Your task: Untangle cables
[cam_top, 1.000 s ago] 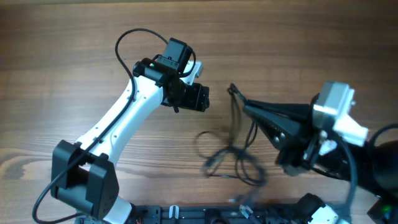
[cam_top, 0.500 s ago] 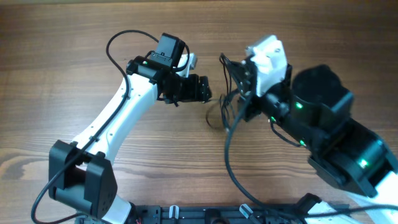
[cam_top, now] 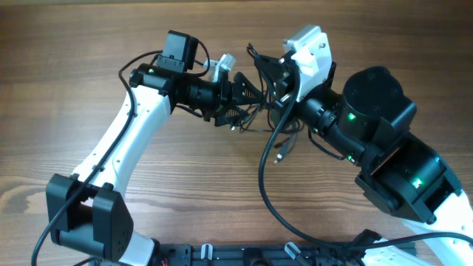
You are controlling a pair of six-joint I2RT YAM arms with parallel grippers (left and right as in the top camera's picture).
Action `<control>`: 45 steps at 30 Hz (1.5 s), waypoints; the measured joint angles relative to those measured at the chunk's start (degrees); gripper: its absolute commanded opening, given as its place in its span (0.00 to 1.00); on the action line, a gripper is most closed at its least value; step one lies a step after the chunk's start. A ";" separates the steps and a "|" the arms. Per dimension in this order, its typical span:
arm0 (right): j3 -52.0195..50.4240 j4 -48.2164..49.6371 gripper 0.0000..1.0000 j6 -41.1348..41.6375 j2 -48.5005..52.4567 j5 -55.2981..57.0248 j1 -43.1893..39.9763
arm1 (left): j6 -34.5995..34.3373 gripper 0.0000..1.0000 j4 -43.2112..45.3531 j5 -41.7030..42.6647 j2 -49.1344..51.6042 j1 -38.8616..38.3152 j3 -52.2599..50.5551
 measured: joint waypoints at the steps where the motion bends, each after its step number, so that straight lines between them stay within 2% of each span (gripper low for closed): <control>1: 0.00 0.22 0.04 0.02 0.00 0.00 0.00 | 0.00 0.04 0.04 1.16 0.00 0.00 0.00; 11: 0.00 2.43 0.04 0.07 -2.58 0.20 0.00 | 1.40 0.04 0.02 6.12 0.00 0.00 0.00; 15: 0.00 0.76 0.04 0.07 -4.09 7.13 0.02 | 5.05 0.04 -3.04 4.87 -0.02 0.11 0.00; 19: 0.00 -1.81 0.04 0.07 -5.57 22.18 0.00 | 9.03 0.04 -10.38 -1.70 -0.04 2.82 -0.04; 26: 0.00 -2.10 0.04 0.11 -9.62 43.85 0.24 | 14.51 0.04 -20.44 -13.73 -0.42 13.27 -0.04; 30: -0.92 -2.84 0.04 0.46 -10.88 48.63 1.25 | 15.80 0.04 -23.41 -16.24 -1.46 20.06 -0.02; 38: -0.28 -0.63 0.04 0.48 -16.76 68.63 0.35 | 16.37 0.04 -27.21 -38.49 -1.57 38.14 -0.07; 42: 0.02 -0.59 0.04 0.48 -16.98 72.94 0.22 | 16.39 0.04 -27.39 -41.22 -1.57 43.95 -0.09; 45: 0.02 -0.61 0.04 0.48 -16.94 74.10 0.22 | 16.39 0.04 -27.56 -41.66 -1.57 44.70 -0.09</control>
